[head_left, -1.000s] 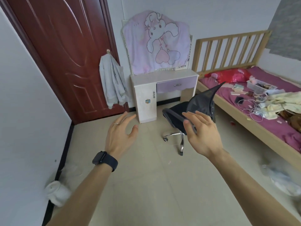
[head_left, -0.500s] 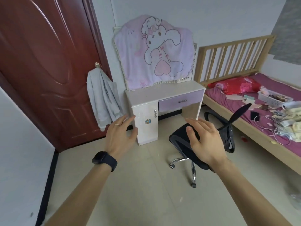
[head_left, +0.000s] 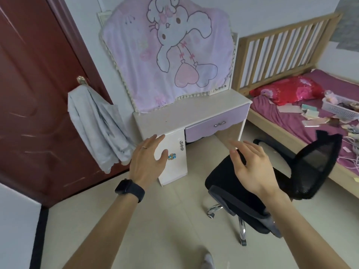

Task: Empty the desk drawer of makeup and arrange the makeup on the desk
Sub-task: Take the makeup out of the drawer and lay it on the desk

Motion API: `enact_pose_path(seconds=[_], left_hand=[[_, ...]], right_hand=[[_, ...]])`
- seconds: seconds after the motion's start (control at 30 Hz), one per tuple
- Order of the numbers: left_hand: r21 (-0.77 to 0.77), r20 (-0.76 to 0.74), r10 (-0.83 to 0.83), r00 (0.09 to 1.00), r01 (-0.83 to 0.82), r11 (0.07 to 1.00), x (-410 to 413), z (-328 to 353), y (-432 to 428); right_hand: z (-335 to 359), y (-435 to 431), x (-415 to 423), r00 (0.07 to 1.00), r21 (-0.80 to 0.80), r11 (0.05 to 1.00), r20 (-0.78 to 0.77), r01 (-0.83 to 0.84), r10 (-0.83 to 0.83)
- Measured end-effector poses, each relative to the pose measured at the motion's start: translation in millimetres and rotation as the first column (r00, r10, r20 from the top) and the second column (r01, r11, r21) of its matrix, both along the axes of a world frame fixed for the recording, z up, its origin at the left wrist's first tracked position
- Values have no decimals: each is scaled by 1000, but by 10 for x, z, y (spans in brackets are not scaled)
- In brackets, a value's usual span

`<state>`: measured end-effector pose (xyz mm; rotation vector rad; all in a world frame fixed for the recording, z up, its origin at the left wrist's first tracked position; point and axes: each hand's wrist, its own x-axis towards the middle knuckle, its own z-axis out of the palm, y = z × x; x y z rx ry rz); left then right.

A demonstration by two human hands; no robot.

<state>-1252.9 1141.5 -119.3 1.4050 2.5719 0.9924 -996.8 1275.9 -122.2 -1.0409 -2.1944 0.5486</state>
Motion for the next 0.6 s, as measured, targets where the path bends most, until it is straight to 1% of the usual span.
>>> enact_pose_path(seconds=[0.23,0.37,0.47,0.6], left_hand=[[-73,71,41,997,-35,997,-750,-300,1207],[-110,101,42,994,-31,993,-1164,-530,1827],[-161,125,17,992,3,987,-1466,-760,2274],[-214,197,-44,979,87,973,-1923,-1056,2879]], right_hand=[[-143,1206,-778,999,-129,991,41,18,-13],[-262,1726,-1197,998,-153,988,67,23,-13],[-407,2093,-1513,996,-180,983,86,32,-16],[-655,2609,-1966,991,-249,965,119,84,-56]])
